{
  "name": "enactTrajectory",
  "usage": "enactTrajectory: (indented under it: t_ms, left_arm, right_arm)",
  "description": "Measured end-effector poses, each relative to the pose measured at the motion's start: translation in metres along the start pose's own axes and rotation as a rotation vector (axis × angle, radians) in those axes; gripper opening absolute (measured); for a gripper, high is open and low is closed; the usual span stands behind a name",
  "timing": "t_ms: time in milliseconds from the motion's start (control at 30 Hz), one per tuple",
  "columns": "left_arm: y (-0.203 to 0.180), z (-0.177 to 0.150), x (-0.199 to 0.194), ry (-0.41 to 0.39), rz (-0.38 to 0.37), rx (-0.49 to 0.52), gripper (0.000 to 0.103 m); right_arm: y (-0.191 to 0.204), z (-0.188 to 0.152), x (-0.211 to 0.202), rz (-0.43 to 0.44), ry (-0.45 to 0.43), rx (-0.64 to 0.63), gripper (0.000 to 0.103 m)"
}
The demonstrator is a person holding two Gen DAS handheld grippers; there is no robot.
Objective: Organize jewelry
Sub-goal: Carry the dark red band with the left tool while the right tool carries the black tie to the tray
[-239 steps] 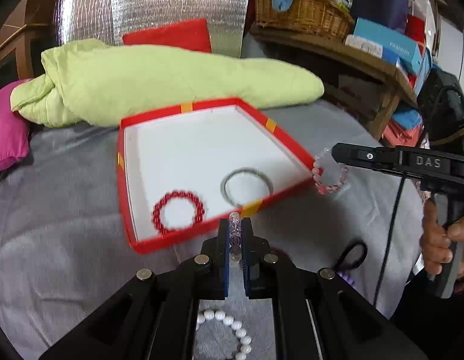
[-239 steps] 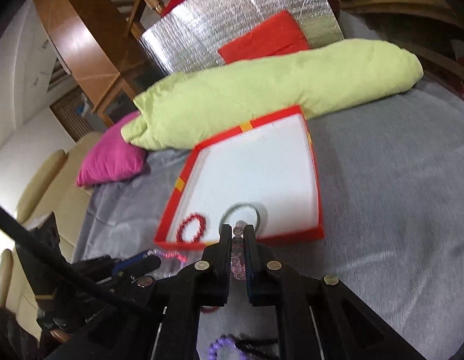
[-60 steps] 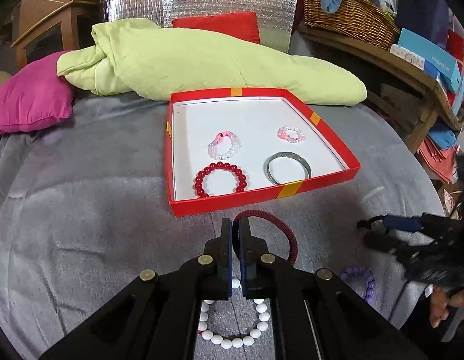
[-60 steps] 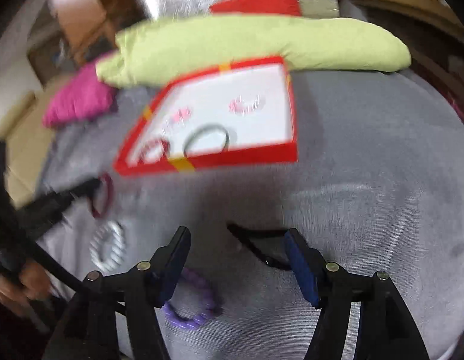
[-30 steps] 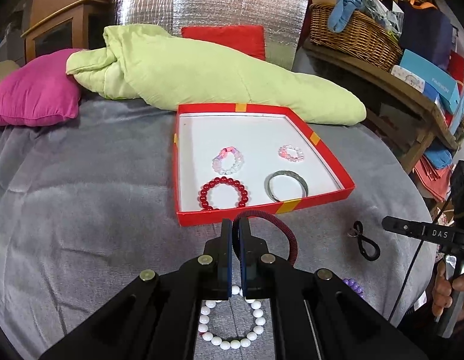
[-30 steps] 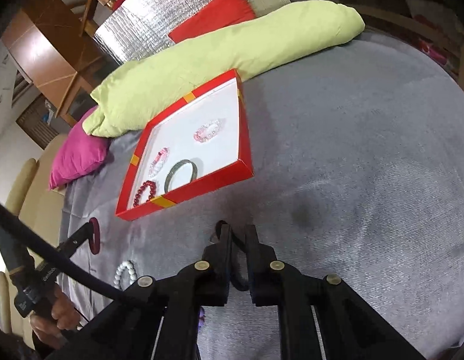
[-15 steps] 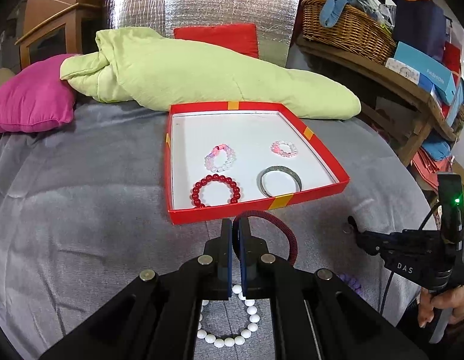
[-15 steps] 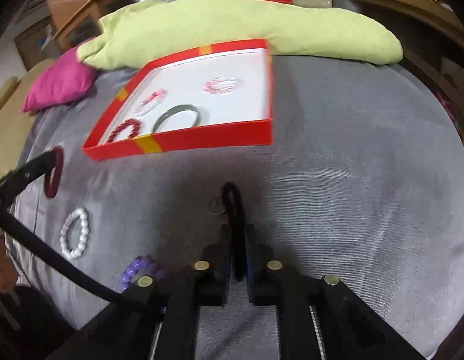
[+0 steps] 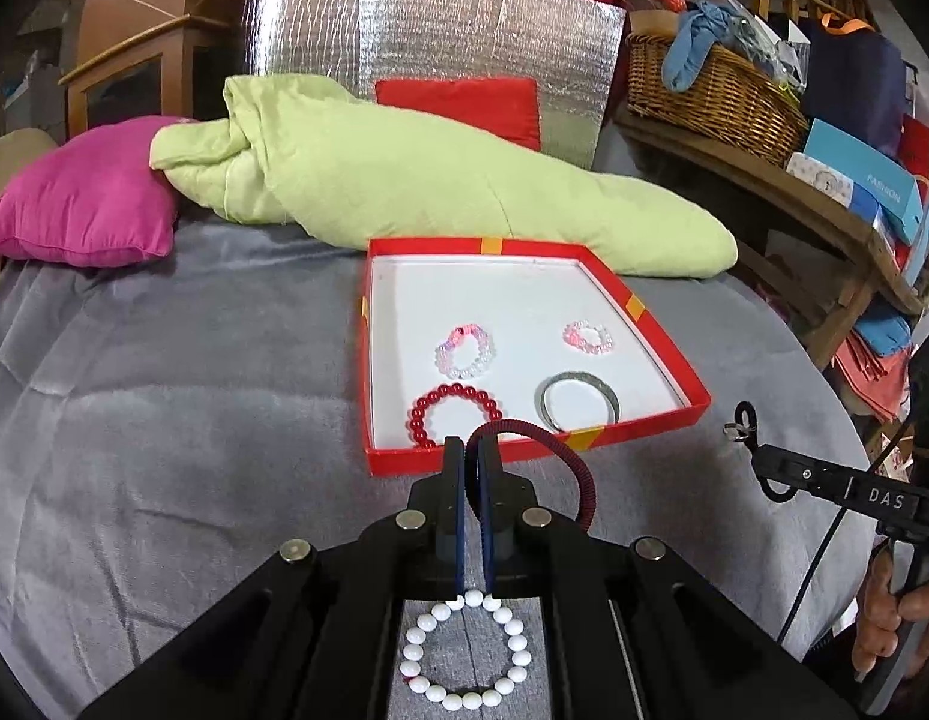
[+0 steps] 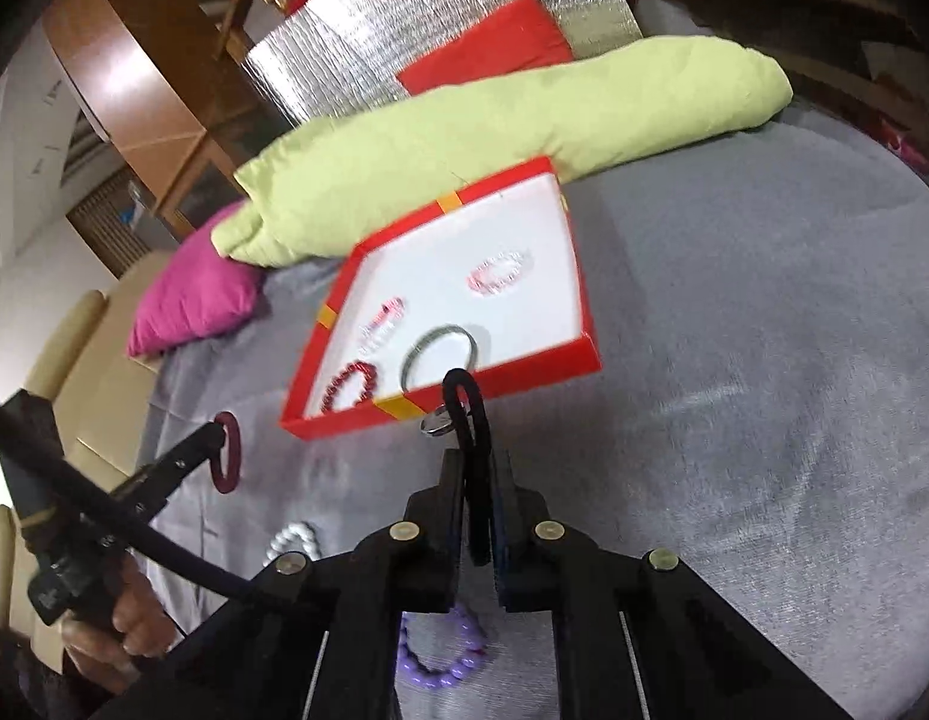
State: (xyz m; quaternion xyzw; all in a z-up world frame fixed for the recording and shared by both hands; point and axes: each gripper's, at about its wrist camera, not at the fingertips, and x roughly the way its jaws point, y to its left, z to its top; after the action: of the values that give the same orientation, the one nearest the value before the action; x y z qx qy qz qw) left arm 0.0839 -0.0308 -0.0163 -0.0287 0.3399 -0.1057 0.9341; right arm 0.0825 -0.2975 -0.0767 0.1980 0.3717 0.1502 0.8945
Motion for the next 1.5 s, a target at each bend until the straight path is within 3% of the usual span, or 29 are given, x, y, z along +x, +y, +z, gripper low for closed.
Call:
enactTrajectory:
  t_ms: [767, 1500]
  left_arm:
    - [0.001, -0.002, 0.006, 0.035, 0.103, 0.015, 0.004]
    - [0.005, 0.000, 0.001, 0.021, 0.127, 0.021, 0.004]
  right_arm:
    - [0.025, -0.006, 0.010, 0.018, 0.009, -0.013, 0.009]
    - [0.052, -0.006, 0.018, 0.050, 0.000, -0.042, 0.009]
